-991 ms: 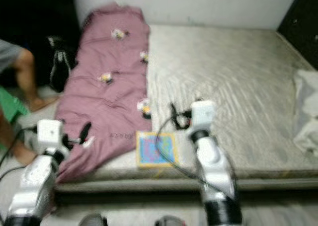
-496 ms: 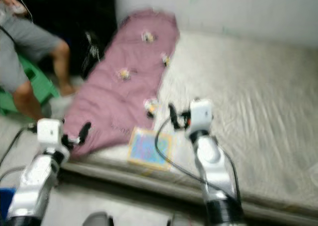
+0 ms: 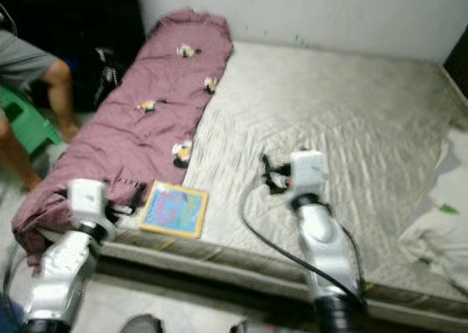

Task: Clean up the room

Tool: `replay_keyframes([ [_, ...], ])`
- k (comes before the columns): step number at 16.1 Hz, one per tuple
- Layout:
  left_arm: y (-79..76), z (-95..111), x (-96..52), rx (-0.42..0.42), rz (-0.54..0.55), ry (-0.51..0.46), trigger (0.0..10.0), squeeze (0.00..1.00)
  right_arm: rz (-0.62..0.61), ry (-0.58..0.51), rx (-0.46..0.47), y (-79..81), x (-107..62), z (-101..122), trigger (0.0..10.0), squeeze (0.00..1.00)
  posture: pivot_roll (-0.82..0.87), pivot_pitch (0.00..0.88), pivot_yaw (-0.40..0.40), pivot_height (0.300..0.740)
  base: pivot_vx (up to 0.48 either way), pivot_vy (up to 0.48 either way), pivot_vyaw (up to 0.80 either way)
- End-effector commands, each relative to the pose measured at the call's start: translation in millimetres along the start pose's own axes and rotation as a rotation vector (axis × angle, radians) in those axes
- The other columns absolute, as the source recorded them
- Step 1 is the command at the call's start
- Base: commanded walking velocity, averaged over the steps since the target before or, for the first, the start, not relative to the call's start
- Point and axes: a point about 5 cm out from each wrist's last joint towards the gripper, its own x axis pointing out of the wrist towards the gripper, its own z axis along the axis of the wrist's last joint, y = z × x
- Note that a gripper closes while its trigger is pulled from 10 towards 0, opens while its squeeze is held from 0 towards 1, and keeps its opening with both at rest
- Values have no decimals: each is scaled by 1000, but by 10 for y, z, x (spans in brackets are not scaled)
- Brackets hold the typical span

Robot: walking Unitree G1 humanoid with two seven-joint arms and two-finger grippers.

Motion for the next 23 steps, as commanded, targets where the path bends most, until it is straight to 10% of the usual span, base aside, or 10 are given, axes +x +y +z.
replay_keyframes([
  [1,63,16,-2,19,13,2,10000,0,18,-15,2,52,31,47,10000,0,-14,0,-37,740,0,-304,0],
  [23,28,10,23,21,1,2,10000,0,15,-4,-21,53,24,24,10000,0,-20,0,-35,740,0,-301,0],
])
